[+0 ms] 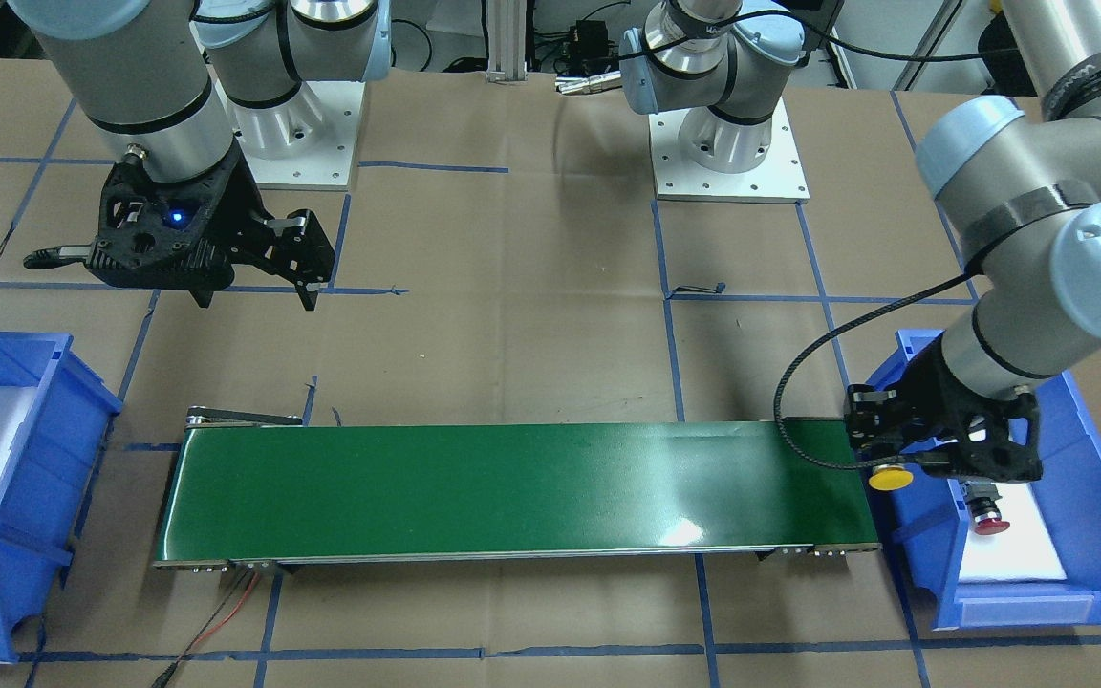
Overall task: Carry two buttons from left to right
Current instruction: 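Carry the yellow button to the conveyor and set it down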
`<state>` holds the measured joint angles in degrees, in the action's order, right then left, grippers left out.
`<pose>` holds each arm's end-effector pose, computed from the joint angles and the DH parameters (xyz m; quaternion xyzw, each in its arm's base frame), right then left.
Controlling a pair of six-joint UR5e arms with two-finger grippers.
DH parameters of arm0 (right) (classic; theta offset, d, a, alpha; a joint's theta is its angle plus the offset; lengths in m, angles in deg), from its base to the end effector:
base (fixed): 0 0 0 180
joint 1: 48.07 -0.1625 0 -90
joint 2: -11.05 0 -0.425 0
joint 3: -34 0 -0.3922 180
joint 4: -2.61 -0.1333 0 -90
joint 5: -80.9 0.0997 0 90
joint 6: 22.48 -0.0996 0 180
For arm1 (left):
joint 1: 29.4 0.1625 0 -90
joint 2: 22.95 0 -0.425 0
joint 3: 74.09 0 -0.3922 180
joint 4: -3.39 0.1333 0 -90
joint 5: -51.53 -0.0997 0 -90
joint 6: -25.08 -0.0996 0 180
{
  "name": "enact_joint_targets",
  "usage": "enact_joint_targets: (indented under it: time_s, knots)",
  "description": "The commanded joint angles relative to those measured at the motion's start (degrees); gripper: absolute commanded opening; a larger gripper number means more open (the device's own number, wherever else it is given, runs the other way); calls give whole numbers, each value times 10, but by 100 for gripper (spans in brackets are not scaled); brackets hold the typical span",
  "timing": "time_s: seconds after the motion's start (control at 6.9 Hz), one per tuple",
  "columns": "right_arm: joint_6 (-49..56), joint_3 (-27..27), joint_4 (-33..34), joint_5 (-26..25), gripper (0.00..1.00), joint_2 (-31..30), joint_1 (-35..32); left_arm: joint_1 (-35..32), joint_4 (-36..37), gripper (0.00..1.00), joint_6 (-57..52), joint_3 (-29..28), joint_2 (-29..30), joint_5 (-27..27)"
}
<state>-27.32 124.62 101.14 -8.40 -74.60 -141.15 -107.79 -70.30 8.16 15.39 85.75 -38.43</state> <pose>0.1627 -0.5207 0.4591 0.0152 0.9994 -0.0306 0.0082 -0.0088 -0.6197 0.3399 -0.0463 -0.9988 -0.0157 0.0044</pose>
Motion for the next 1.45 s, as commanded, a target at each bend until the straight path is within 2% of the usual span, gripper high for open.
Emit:
enact_joint_targets:
  time_s: [0.0, 0.29, 0.43, 0.72, 1.01, 1.3]
  knots:
    - [0, 0, 0, 0, 100, 0, 0, -36, 8, 0, 44, 8, 33, 0]
    - [0, 0, 0, 1, 100, 0, 0, -48, 31, 0, 59, 28, 52, -1]
    - [0, 0, 0, 1, 100, 0, 0, -52, 87, 0, 64, 37, 70, -1]
    - [0, 0, 0, 2, 100, 0, -2, -52, 98, 1, 65, 38, 79, 0]
    - [0, 0, 0, 2, 100, -1, -2, -52, 99, 99, 72, 33, 76, -1]
    - [-1, -1, 0, 2, 100, -1, -2, -52, 90, 100, 80, 19, 57, -7]
